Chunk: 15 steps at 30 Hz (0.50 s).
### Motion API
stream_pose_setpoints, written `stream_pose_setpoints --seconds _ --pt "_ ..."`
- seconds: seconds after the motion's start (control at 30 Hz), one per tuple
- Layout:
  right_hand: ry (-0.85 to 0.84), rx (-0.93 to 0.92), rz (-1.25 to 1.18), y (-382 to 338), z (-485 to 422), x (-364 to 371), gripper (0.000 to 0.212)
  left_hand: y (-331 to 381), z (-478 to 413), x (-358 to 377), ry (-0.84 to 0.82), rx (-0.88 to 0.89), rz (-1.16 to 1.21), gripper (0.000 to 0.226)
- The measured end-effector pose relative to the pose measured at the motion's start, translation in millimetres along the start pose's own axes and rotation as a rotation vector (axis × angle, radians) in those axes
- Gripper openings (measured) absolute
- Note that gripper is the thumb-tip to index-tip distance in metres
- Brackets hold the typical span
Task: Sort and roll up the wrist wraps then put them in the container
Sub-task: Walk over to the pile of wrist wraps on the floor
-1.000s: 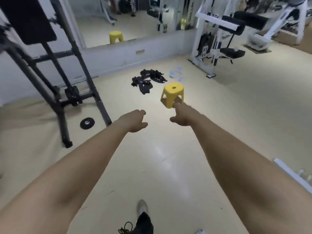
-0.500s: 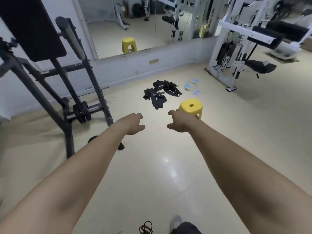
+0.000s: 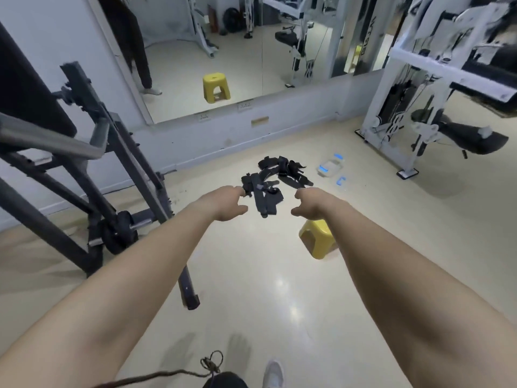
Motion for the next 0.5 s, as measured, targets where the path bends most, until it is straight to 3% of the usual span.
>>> stream_pose_setpoints --seconds 0.1,0.23,0.33,0.5 --pt "0.002 -0.033 0.016 -4 -72 -40 0.049 -14 -63 -29 -0.018 -0.017 0.004 0.054" --pt "0.027 -0.121 0.032 -14 -178 -87 0.016 -38 -155 -69 -0.025 -0.046 0.032 0.053" --pt "0.028 -0.124 0.060 -22 -257 -114 0.039 -56 -233 -100 -0.012 -0.026 0.037 0.054" --pt "-0.030 -0.076 0.055 -29 -387 -162 0.021 -89 -361 -154 -0.041 -0.013 0.060 0.059"
Point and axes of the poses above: each hand's wrist, its own z-axis away from the middle knuckle, its own x-axis out of the palm, y = z × x, the point moved 2 cm from there along -z, towards the middle knuckle, and after that the axes turned 7 degrees about z, right-handed, at the moved point
